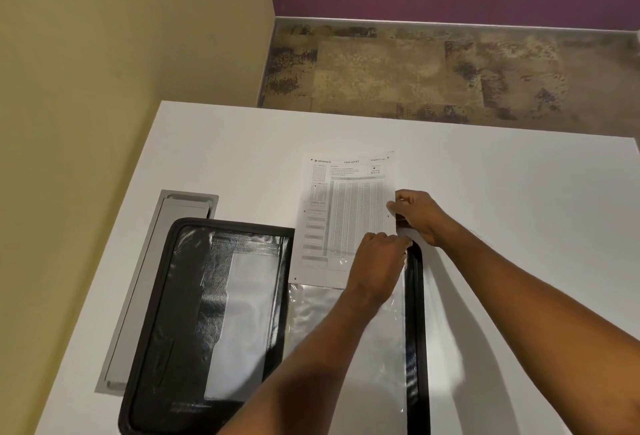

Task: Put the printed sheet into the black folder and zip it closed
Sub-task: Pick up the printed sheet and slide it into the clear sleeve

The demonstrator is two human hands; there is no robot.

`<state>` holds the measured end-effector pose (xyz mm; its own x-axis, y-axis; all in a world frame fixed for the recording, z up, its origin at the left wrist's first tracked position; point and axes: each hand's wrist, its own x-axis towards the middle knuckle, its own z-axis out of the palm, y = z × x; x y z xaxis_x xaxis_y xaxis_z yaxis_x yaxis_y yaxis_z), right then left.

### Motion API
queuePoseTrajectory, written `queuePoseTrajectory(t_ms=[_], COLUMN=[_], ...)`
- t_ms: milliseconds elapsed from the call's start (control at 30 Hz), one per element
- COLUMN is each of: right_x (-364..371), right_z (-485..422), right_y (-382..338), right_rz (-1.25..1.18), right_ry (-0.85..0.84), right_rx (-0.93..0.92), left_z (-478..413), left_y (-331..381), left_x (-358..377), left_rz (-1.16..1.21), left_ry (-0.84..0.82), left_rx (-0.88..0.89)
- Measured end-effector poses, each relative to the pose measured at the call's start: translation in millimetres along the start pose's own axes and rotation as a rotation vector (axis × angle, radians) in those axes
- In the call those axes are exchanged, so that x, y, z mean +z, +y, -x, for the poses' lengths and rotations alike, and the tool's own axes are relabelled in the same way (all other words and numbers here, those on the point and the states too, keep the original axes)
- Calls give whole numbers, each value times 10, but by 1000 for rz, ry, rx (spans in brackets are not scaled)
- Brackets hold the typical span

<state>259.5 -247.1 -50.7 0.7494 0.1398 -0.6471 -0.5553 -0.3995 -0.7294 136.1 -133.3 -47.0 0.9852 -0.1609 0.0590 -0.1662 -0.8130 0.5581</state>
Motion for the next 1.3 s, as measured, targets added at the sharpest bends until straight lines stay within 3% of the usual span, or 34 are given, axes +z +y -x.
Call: queuePoseTrajectory(t_ms=[133,333,400,467,567,733,1033,1200,1300], right_x=[-123,-192,-172,-117,-42,-11,-155,-140,-115], right_z=[84,199,180,126,48,-5,127,134,116], right_y=[3,-24,-98,-142,-221,-292,-156,-147,-204], right_rz=[61,424,403,264,88,157,464,836,824], right_ry=[-120,-344,-366,-278,-15,85,-201,-438,-424], right_rx=[17,25,32,11,-55,-151,-161,-124,-170], left_z=[-9,-18,-14,-13,-9,-3,-21,0,20], left_y=[-34,0,20,23,17,29,51,99,107], left_x=[18,20,16,16,37,57,86,56,43], left_rz=[3,15,16,-3,-44,-64,-39,-37,-41], left_ry=[0,0,2,0,-34,-42,-6,-14,-24], left_rx=[12,14,5,-1,-7,0,-16,-2,-12])
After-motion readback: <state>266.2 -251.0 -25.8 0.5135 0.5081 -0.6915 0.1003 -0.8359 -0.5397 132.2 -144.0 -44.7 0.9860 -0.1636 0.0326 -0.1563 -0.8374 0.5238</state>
